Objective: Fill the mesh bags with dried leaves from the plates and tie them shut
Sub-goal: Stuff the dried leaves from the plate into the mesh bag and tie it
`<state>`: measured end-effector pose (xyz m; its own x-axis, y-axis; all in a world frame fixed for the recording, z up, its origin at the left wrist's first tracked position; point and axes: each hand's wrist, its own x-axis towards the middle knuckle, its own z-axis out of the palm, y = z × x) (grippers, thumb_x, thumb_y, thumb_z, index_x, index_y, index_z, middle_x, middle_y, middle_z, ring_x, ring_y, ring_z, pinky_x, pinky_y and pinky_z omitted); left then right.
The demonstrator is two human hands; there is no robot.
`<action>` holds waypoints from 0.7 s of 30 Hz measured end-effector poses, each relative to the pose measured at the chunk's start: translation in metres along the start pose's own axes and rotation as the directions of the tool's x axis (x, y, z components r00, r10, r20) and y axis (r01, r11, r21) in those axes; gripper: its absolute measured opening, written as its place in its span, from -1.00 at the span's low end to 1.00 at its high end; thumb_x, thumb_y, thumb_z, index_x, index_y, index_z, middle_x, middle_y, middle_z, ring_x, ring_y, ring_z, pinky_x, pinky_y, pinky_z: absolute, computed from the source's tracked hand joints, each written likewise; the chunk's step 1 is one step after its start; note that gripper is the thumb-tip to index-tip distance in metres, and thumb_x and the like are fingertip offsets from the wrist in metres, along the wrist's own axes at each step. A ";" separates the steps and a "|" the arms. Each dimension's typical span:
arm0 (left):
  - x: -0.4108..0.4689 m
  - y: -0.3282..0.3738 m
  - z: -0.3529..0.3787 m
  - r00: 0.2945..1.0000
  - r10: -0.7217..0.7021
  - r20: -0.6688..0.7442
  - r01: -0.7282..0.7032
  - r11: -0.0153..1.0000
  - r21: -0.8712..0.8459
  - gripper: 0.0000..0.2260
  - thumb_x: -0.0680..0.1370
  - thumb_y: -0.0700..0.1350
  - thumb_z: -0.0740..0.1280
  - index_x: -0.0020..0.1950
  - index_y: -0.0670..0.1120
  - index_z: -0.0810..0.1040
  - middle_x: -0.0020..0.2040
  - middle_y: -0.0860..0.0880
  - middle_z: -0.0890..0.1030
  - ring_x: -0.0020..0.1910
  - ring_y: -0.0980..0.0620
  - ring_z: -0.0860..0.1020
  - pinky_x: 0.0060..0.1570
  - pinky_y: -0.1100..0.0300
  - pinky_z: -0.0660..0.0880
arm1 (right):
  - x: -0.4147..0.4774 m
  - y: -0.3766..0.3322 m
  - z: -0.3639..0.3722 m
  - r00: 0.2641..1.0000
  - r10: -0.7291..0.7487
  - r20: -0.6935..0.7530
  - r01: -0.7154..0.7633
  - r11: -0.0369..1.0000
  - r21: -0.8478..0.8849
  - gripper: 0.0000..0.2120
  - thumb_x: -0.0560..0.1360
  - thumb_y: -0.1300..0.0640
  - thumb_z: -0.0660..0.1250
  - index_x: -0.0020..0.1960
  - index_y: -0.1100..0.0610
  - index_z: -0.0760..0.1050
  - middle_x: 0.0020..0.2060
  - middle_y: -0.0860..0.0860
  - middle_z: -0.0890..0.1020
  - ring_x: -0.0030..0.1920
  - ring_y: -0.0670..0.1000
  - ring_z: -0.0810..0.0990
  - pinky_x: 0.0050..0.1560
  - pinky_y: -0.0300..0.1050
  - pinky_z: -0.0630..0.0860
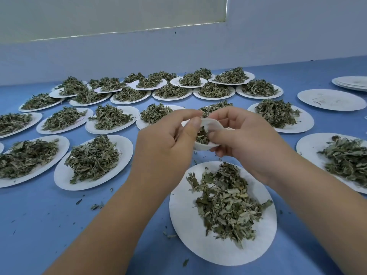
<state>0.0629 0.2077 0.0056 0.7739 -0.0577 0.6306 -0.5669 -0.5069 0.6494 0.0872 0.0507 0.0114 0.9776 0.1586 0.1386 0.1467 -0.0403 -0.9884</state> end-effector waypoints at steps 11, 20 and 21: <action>0.003 0.004 -0.009 0.973 0.112 0.204 -0.174 0.932 0.318 -0.75 0.57 -0.14 0.21 0.11 0.02 0.65 -0.50 0.18 0.32 -0.48 0.24 0.34 -0.50 0.36 0.17 | -0.002 -0.008 -0.005 0.998 -0.010 0.063 0.025 0.972 -0.233 -0.73 0.37 0.43 0.30 -0.08 0.10 0.57 -0.31 -0.09 0.60 -0.42 -0.06 0.47 -0.41 -0.26 0.44; -0.003 0.006 0.001 0.963 0.174 0.207 -0.228 0.935 0.273 -0.76 0.56 -0.14 0.22 0.10 -0.01 0.65 -0.44 0.09 0.46 -0.46 0.14 0.34 -0.45 0.25 0.28 | -0.001 0.002 0.006 0.983 -0.177 -0.046 0.138 0.883 -0.448 -0.83 0.27 0.17 0.47 -0.30 0.07 0.46 -0.44 -0.08 0.50 -0.48 -0.18 0.38 -0.45 -0.36 0.31; -0.004 0.006 0.003 0.962 0.174 0.210 -0.227 0.939 0.260 -0.76 0.56 -0.13 0.22 0.10 -0.01 0.65 -0.41 0.05 0.51 -0.44 0.10 0.36 -0.44 0.17 0.33 | 0.000 0.003 0.008 0.981 -0.185 -0.060 0.128 0.846 -0.517 -0.85 0.27 0.18 0.44 -0.30 0.07 0.45 -0.44 -0.08 0.49 -0.48 -0.19 0.37 -0.48 -0.38 0.29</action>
<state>0.0572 0.2020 0.0052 0.7051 -0.3243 0.6306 -0.6343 -0.6860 0.3564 0.0866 0.0583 0.0075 0.9408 0.1034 0.3229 0.3275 -0.5240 -0.7862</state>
